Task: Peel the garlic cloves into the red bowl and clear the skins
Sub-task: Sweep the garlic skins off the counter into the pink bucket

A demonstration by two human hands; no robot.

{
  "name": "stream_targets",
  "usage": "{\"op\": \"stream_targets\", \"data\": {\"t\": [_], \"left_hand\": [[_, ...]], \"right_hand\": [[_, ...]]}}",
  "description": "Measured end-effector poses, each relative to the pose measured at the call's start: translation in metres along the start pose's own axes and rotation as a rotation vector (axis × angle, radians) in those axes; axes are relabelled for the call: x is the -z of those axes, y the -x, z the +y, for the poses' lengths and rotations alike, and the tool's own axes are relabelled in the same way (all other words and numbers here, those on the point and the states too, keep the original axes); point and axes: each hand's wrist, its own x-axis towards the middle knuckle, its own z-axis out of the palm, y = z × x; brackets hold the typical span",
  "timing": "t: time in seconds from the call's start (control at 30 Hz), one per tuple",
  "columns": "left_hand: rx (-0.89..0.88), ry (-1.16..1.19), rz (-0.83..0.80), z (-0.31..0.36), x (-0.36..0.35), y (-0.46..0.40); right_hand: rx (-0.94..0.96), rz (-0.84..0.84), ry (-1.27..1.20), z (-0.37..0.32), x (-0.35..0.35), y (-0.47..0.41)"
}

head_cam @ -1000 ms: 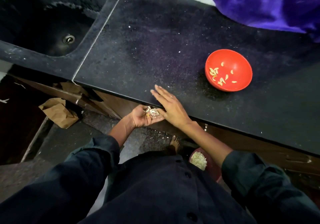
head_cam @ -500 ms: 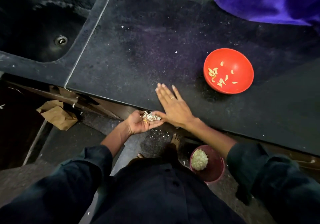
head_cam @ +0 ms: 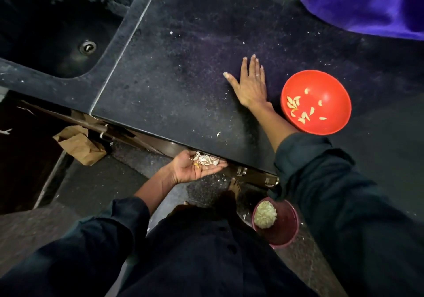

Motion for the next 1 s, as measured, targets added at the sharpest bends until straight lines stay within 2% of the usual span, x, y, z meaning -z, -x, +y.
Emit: {"op": "stream_targets", "data": {"t": [0.13, 0.23, 0.43, 0.53, 0.6, 0.77, 0.9, 1.0], "left_hand": [[0.010, 0.007, 0.023, 0.001, -0.001, 0.000], [0.006, 0.011, 0.029, 0.001, -0.002, 0.001], [-0.080, -0.125, 0.144, -0.002, -0.008, 0.008], [-0.093, -0.149, 0.205, -0.005, -0.010, 0.012], [-0.118, -0.138, 0.175, -0.004, -0.007, 0.009], [-0.149, -0.178, 0.152, -0.003, -0.002, 0.007], [-0.173, -0.215, 0.268, -0.003, -0.001, 0.005], [-0.170, -0.282, 0.280, -0.003, -0.001, 0.008]], "right_hand": [[0.243, -0.022, 0.142, -0.016, -0.013, 0.026], [0.419, -0.040, 0.152, -0.027, -0.025, 0.066], [0.748, -0.069, 0.219, -0.044, -0.047, 0.145], [0.777, -0.148, 0.088, -0.047, -0.045, 0.157], [0.744, -0.186, 0.028, -0.049, -0.039, 0.152], [0.767, -0.141, 0.118, -0.057, -0.040, 0.140], [0.858, -0.144, 0.088, -0.050, -0.049, 0.164], [0.916, -0.133, 0.098, -0.046, -0.056, 0.187]]}}
